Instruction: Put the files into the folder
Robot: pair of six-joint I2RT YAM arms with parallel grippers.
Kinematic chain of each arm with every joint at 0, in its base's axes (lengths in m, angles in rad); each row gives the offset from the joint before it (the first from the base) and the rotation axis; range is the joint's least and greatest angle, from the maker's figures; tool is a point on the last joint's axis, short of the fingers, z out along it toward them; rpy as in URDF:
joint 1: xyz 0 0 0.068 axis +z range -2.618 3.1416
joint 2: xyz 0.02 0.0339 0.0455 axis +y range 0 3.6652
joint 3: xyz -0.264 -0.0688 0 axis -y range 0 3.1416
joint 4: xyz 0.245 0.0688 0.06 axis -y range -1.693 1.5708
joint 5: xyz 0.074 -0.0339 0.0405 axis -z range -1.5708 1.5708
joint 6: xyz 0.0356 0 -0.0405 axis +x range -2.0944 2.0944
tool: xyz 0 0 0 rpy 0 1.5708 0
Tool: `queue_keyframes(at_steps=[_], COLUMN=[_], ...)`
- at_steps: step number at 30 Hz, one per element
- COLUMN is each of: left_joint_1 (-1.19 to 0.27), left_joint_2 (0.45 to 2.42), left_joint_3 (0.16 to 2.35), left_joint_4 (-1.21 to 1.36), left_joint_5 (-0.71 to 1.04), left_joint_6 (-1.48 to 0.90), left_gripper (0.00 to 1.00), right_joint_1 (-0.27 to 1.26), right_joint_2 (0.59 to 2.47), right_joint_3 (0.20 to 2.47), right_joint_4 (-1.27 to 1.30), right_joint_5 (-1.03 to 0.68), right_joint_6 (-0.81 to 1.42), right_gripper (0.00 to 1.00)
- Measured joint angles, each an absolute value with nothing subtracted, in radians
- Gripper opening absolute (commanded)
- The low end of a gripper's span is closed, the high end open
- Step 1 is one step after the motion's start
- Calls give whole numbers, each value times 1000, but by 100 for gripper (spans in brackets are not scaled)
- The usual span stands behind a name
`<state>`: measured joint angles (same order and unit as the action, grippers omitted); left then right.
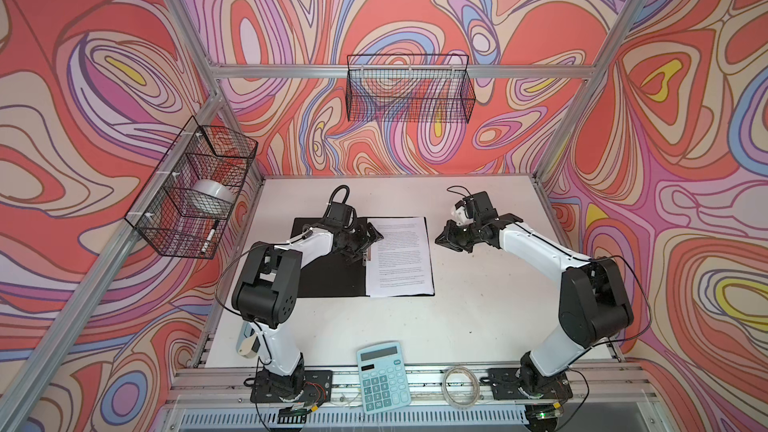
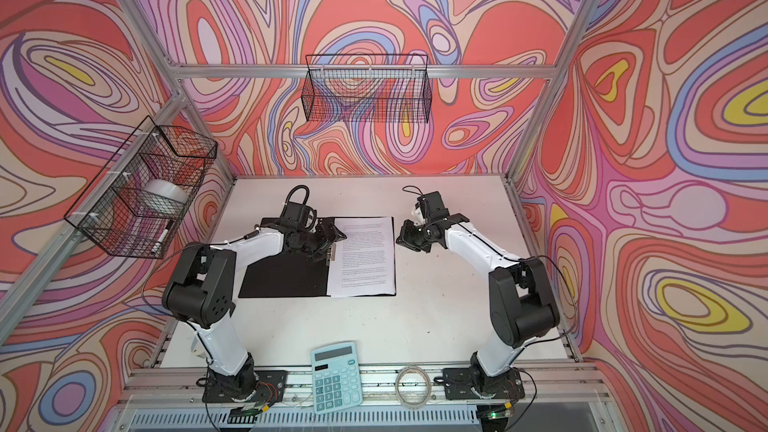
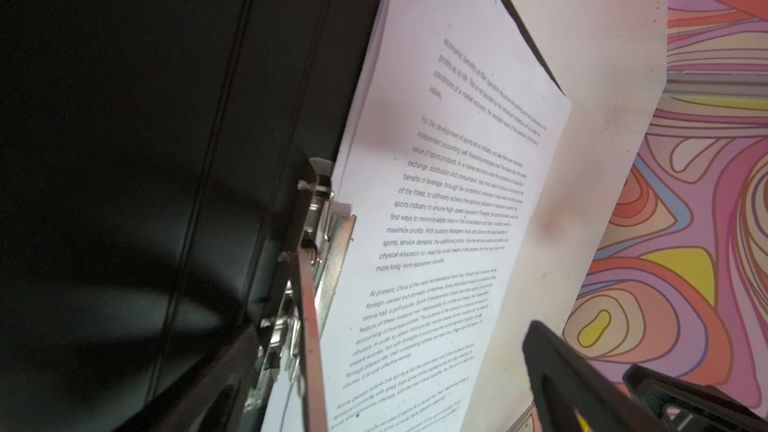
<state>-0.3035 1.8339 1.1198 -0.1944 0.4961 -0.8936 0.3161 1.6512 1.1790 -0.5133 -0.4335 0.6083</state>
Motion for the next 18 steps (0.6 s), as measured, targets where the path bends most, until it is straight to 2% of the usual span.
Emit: queue_keyframes(at_steps=[12, 18], left_joint_1=[-433, -460], left_joint_2=[1959, 1943], left_joint_3=[1275, 1275], left_joint_4=[-199, -258], left_joint_5=[556, 525], left_joint_6=[-917, -890], left_gripper=[100, 100], right_joint_1=[275, 271], right_joint_2=[1625, 1625], right_joint_3=[1179, 1207], right_joint_4=[-550, -598], right_joint_5=[-433, -423], right_joint_6=[588, 569], right_gripper=[16, 16])
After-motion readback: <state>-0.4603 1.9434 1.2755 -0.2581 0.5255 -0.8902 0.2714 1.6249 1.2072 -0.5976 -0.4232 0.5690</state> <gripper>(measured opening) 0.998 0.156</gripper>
